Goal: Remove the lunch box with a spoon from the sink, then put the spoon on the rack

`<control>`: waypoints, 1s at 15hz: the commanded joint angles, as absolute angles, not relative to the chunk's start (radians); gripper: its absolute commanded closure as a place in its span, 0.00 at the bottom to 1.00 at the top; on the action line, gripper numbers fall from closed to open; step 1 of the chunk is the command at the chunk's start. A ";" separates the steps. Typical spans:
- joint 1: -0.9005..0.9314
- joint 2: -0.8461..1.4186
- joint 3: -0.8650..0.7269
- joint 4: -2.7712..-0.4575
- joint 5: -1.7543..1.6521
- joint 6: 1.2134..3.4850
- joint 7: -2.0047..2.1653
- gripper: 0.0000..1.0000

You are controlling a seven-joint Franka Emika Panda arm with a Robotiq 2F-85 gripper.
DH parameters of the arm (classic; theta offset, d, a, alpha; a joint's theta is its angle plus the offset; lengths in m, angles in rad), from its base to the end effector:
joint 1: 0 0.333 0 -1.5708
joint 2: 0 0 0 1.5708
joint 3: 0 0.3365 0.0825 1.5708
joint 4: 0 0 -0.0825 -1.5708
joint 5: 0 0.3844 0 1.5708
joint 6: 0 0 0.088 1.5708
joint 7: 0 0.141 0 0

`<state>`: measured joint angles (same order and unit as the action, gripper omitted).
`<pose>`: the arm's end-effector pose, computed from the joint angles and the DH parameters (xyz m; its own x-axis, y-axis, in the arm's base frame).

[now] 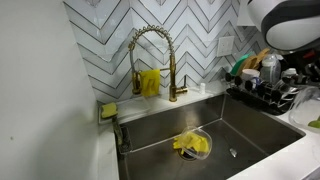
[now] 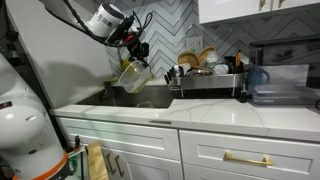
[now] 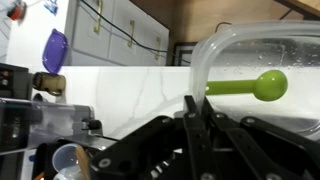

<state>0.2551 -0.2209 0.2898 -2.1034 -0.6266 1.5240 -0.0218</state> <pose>0.4166 0.1621 0.5044 0.8167 0.4498 -0.3615 0.5732 -0.5598 0.5984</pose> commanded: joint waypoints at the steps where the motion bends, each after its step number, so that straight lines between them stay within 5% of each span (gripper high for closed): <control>1: 0.224 -0.264 0.275 -2.170 -0.799 1.516 0.046 0.98; 9: 0.218 -0.230 0.244 -2.185 -1.097 1.542 0.187 0.93; 15: 0.206 -0.223 0.240 -2.206 -1.177 1.536 0.271 0.98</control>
